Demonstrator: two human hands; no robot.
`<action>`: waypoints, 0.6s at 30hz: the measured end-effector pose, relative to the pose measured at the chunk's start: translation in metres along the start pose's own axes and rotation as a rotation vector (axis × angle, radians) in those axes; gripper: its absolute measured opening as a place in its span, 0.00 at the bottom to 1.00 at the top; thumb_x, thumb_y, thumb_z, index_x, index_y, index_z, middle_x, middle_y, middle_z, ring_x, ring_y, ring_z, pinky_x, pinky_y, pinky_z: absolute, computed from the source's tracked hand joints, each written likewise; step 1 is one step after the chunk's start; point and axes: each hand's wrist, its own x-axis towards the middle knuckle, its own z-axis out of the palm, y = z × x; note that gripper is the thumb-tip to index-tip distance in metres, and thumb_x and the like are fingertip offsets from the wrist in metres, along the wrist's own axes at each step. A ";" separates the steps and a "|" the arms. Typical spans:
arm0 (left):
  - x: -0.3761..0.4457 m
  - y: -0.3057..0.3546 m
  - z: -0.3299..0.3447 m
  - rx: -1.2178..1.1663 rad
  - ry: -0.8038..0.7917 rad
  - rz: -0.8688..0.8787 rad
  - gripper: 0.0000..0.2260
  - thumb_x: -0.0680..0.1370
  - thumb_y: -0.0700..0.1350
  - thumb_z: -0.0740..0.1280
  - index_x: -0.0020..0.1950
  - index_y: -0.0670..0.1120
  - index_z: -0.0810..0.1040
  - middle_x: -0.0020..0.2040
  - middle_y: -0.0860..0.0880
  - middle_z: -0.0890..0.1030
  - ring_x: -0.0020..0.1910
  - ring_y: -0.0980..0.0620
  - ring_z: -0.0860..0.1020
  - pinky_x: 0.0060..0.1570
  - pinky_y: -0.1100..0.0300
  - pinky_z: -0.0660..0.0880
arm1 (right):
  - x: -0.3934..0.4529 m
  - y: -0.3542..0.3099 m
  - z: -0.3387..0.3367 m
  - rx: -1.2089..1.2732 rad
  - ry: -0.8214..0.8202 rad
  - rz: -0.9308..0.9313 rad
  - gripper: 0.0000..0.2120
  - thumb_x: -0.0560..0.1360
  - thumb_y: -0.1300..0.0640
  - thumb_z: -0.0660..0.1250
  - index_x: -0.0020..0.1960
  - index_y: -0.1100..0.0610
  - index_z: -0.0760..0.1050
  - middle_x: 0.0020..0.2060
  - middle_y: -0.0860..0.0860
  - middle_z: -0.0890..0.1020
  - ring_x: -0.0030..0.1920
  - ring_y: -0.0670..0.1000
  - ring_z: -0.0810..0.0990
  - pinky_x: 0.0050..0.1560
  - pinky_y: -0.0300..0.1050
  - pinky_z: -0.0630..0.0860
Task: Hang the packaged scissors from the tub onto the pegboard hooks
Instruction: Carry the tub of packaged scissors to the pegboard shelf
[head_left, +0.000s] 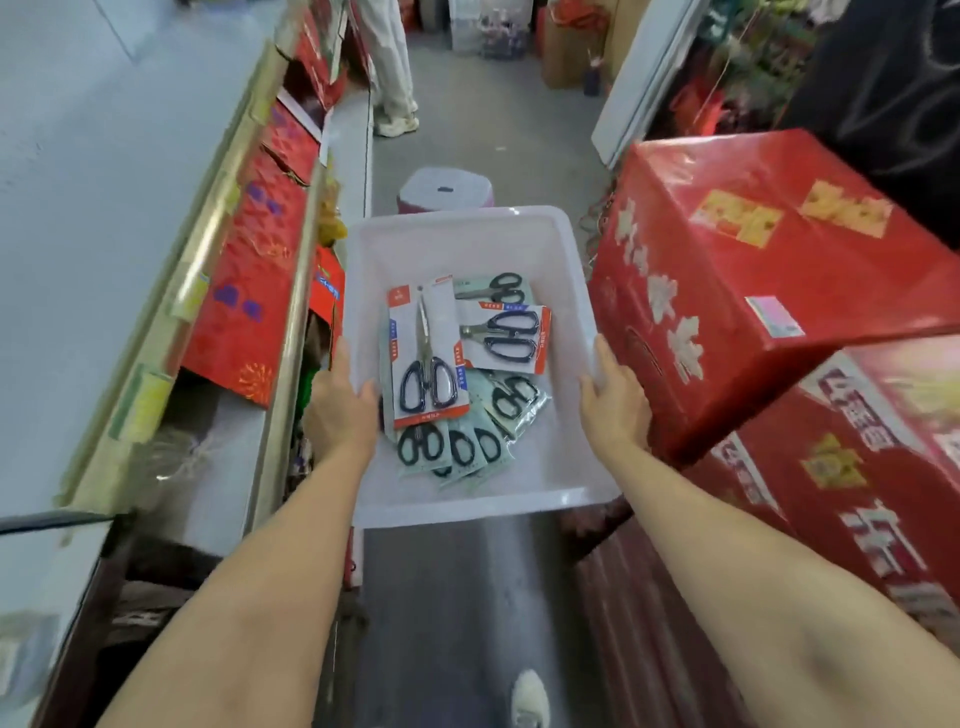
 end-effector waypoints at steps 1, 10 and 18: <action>0.021 0.004 0.005 0.004 0.011 -0.008 0.28 0.80 0.47 0.64 0.78 0.54 0.58 0.62 0.39 0.74 0.58 0.37 0.75 0.55 0.46 0.72 | 0.022 -0.009 0.008 0.007 -0.006 -0.005 0.27 0.80 0.54 0.61 0.77 0.45 0.58 0.59 0.58 0.76 0.57 0.61 0.77 0.56 0.53 0.72; 0.235 0.035 0.055 0.015 0.038 -0.004 0.28 0.80 0.46 0.64 0.78 0.53 0.59 0.60 0.38 0.75 0.57 0.36 0.76 0.55 0.45 0.72 | 0.220 -0.087 0.106 0.060 -0.042 -0.001 0.27 0.79 0.54 0.62 0.76 0.46 0.61 0.61 0.57 0.76 0.58 0.60 0.76 0.55 0.54 0.72; 0.408 0.072 0.098 0.050 0.008 0.020 0.29 0.79 0.46 0.65 0.78 0.52 0.60 0.57 0.36 0.76 0.54 0.35 0.76 0.54 0.45 0.72 | 0.366 -0.150 0.161 0.066 -0.070 0.073 0.27 0.80 0.52 0.60 0.77 0.44 0.58 0.55 0.55 0.75 0.51 0.59 0.77 0.51 0.52 0.73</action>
